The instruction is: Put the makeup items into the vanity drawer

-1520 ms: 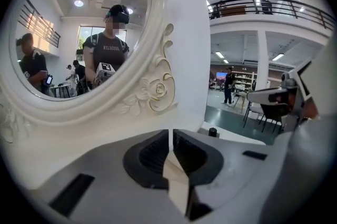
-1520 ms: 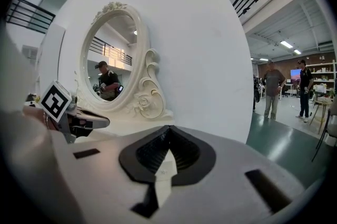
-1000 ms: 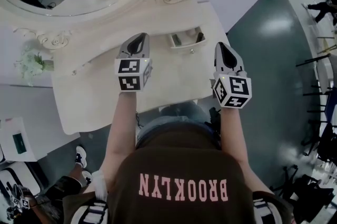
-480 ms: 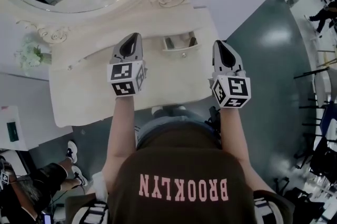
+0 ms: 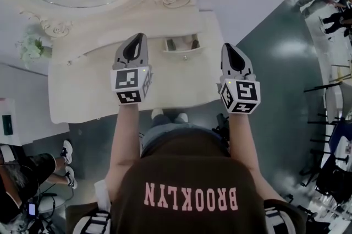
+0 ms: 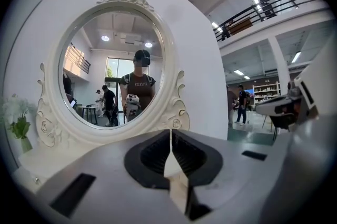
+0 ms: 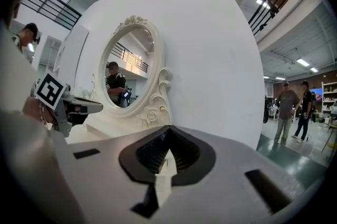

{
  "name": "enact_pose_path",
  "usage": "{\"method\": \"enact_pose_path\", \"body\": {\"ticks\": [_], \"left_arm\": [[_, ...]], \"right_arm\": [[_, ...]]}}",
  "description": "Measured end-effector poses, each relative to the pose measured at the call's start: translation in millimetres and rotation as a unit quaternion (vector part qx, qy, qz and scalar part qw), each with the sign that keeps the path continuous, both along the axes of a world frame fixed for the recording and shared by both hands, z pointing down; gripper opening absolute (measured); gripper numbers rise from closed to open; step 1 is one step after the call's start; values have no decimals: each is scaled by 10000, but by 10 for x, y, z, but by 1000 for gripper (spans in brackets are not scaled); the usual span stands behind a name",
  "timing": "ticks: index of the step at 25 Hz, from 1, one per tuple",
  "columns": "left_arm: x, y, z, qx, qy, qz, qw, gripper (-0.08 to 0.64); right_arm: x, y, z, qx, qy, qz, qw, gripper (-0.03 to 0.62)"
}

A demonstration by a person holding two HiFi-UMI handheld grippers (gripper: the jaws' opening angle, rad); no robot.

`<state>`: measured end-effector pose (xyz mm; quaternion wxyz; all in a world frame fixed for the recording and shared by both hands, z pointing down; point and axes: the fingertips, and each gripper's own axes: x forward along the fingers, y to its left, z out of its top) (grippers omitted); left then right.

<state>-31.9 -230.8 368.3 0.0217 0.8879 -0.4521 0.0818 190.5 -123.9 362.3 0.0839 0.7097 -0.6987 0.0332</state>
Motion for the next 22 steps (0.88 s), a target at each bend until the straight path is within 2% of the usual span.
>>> {"method": "enact_pose_path", "body": {"ticks": [8,22], "left_arm": [[-13,79,-253,263,3,2,9997,14],[141,155,-647,688,32,384,9969,14]], "right_arm": [[52,33,-264,101,110,28,9999,-3],[-48,96,-537,233,347,63,9991,-3]]}}
